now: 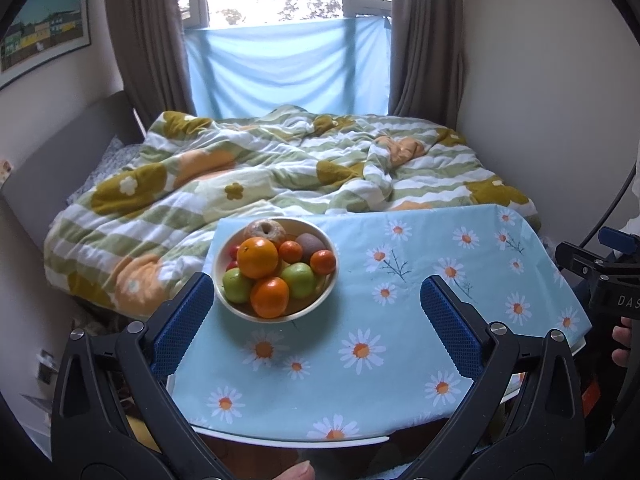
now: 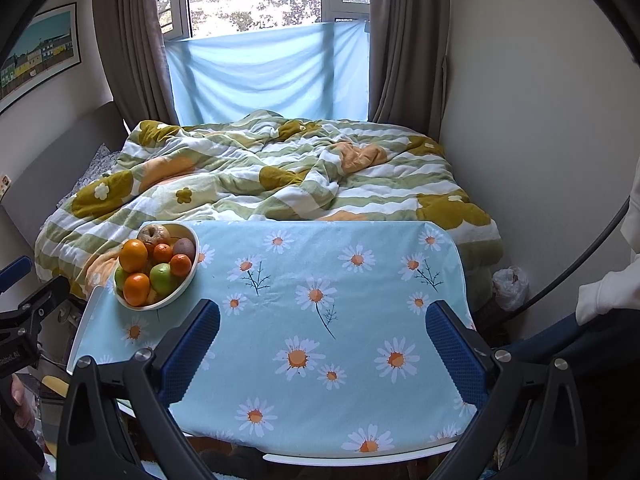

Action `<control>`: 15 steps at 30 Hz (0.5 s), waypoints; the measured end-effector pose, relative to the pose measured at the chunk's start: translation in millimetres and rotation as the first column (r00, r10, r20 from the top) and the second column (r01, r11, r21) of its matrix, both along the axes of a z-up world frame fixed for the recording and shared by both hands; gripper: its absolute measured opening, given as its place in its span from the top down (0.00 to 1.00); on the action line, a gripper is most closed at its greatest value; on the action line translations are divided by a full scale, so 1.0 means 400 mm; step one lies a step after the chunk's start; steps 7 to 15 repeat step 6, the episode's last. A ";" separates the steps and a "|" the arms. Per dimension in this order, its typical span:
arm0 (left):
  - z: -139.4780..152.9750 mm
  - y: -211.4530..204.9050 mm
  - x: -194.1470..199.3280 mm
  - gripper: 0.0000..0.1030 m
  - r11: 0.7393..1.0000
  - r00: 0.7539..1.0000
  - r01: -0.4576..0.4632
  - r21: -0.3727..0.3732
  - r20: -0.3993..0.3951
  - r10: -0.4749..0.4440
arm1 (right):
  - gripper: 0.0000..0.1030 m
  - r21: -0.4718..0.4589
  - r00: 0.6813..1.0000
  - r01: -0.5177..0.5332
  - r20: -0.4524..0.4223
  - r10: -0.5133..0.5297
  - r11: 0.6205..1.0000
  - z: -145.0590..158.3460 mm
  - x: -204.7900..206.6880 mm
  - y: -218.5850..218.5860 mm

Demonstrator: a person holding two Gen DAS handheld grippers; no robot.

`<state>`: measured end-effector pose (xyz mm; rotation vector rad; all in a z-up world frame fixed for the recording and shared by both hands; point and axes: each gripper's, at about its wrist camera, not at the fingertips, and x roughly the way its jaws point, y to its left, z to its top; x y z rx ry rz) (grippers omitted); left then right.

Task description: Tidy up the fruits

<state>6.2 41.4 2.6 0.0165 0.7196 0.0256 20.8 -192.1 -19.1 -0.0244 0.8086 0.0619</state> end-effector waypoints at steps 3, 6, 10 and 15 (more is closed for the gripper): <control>-0.008 0.004 0.003 0.00 1.000 1.000 -0.009 0.011 -0.002 0.009 | 0.00 0.002 1.000 0.000 -0.008 0.001 1.000 -0.001 0.007 -0.008; -0.027 0.011 0.019 0.00 1.000 0.999 -0.012 0.019 -0.032 0.013 | 0.00 0.005 1.000 0.002 -0.030 -0.001 1.000 -0.013 0.029 -0.019; -0.027 0.011 0.019 0.00 1.000 0.999 -0.012 0.019 -0.032 0.013 | 0.00 0.005 1.000 0.002 -0.030 -0.001 1.000 -0.013 0.029 -0.019; -0.027 0.011 0.019 0.00 1.000 0.999 -0.012 0.019 -0.032 0.013 | 0.00 0.005 1.000 0.002 -0.030 -0.001 1.000 -0.013 0.029 -0.019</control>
